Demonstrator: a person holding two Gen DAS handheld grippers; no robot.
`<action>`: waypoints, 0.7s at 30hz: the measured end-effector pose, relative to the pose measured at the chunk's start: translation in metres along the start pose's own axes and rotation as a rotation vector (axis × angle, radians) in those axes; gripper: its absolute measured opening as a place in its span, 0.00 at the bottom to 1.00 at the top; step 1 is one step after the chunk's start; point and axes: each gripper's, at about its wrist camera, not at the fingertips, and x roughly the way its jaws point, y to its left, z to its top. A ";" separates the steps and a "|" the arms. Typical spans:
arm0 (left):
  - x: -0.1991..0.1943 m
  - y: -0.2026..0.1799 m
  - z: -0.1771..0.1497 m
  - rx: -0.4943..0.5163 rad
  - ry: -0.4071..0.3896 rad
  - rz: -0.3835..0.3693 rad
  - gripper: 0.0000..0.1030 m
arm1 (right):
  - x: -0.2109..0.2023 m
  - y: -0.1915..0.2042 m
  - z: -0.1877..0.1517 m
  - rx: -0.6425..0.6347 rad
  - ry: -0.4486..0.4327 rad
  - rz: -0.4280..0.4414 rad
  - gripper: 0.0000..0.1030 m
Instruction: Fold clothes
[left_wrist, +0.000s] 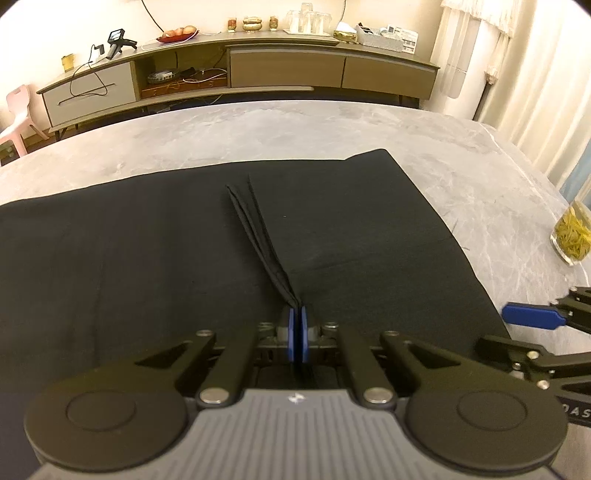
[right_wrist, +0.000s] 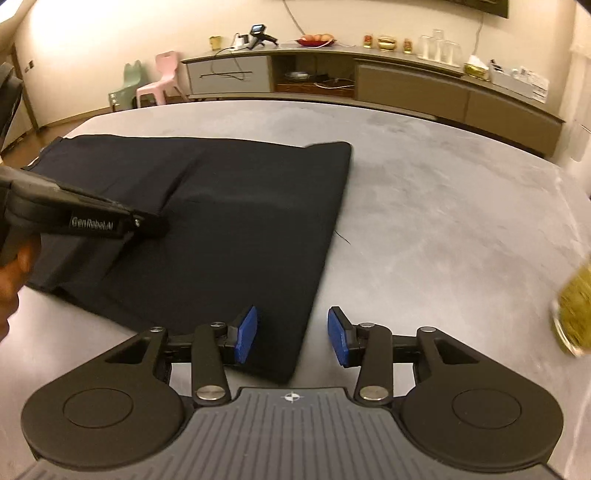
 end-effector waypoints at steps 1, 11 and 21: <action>-0.005 0.001 -0.001 -0.005 -0.004 -0.013 0.07 | -0.004 -0.001 -0.001 0.022 -0.007 -0.001 0.52; -0.039 -0.009 0.037 0.021 -0.089 0.000 0.38 | 0.012 0.011 0.003 0.026 -0.060 -0.024 0.41; 0.050 -0.103 0.080 0.257 0.097 -0.042 0.50 | 0.014 0.023 -0.002 -0.028 -0.101 -0.080 0.32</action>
